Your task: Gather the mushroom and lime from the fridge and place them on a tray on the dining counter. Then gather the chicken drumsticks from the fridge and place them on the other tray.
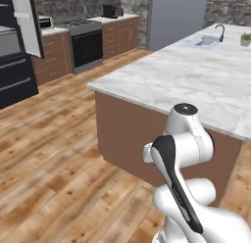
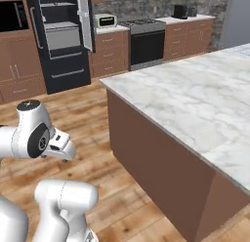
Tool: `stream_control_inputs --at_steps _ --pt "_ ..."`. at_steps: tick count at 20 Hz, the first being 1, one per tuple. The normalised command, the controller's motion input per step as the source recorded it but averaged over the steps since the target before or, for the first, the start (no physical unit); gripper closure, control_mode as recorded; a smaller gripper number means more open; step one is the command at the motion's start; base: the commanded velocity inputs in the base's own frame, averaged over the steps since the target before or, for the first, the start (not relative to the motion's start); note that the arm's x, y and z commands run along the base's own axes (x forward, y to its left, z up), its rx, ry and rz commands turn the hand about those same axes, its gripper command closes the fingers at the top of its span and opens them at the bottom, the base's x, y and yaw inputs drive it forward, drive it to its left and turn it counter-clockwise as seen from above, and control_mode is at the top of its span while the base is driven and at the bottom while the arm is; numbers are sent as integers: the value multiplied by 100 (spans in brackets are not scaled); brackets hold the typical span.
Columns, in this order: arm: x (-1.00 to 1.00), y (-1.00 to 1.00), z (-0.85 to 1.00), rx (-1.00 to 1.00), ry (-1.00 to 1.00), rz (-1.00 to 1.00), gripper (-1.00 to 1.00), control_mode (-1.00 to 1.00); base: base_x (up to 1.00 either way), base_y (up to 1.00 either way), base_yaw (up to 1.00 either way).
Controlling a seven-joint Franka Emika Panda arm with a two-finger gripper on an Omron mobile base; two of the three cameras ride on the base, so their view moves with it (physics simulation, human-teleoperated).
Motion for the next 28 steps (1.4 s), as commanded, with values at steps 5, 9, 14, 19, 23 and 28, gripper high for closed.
stream_control_inputs --at_steps 5,9,14,19,23,28 --pt "0 0 0 0 0 0 -100 100 100 100 -8" --pt "0 0 0 0 0 0 -100 100 100 100 -8" --pt "0 0 0 0 0 0 -100 100 100 95 -8" --pt "0 0 0 0 0 0 -100 100 100 85 -9" --pt "0 0 0 0 0 0 -100 100 100 74 -12" --pt "0 0 0 0 0 0 -100 100 100 64 -13"
